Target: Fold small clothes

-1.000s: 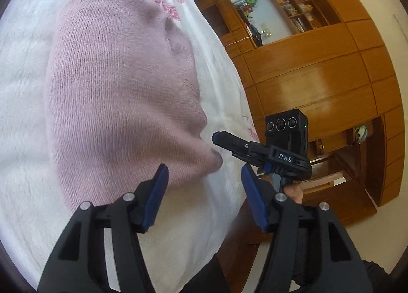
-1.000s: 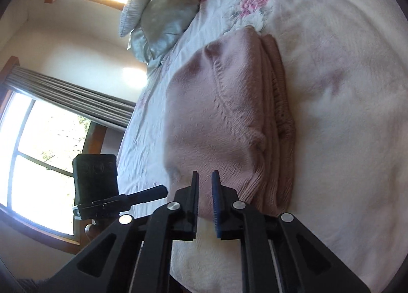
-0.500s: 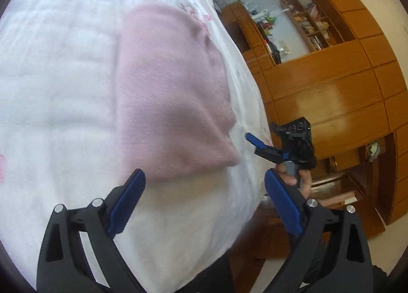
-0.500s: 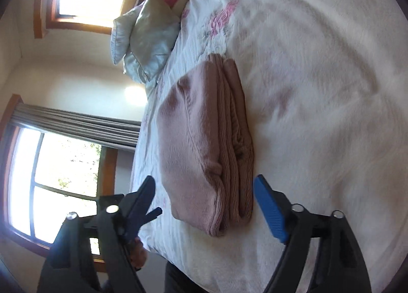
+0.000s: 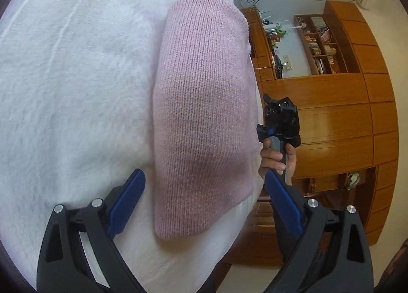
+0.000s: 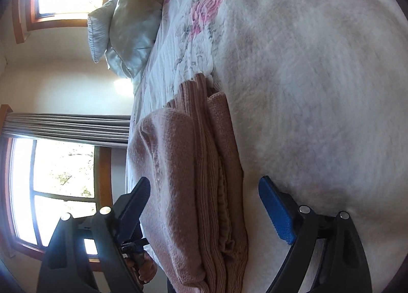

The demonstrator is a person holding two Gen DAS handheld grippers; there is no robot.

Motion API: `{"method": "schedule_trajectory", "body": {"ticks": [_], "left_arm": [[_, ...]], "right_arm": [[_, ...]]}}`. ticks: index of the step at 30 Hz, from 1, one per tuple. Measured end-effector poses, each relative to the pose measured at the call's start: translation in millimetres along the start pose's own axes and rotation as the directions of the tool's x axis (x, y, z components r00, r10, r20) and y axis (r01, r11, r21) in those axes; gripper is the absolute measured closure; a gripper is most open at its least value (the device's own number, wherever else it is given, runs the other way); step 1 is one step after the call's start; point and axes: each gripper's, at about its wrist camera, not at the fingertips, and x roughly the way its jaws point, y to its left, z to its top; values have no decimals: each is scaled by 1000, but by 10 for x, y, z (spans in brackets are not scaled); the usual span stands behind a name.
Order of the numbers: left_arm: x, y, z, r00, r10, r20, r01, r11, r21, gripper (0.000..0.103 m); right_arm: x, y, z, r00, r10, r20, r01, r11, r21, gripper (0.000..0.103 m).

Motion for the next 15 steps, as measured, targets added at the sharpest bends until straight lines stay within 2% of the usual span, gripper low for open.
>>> {"method": "schedule_trajectory", "body": {"ticks": [6,11,15], "left_arm": [[279,-106,-58,998,-14,-65,18,998,53,8],[313,-7,-106,998,-49,-45,50,998,30,8],[440,-123,-100,999,-2,-44,3,999,40,8]], "right_arm": [[121,51,62,1000,-2,-14,1,1000,-25,14],[299,148,128,1000,0,-26,-2,998,-60,6],[487,278,186,999,1,-46,-5,995,-98,3]]}}
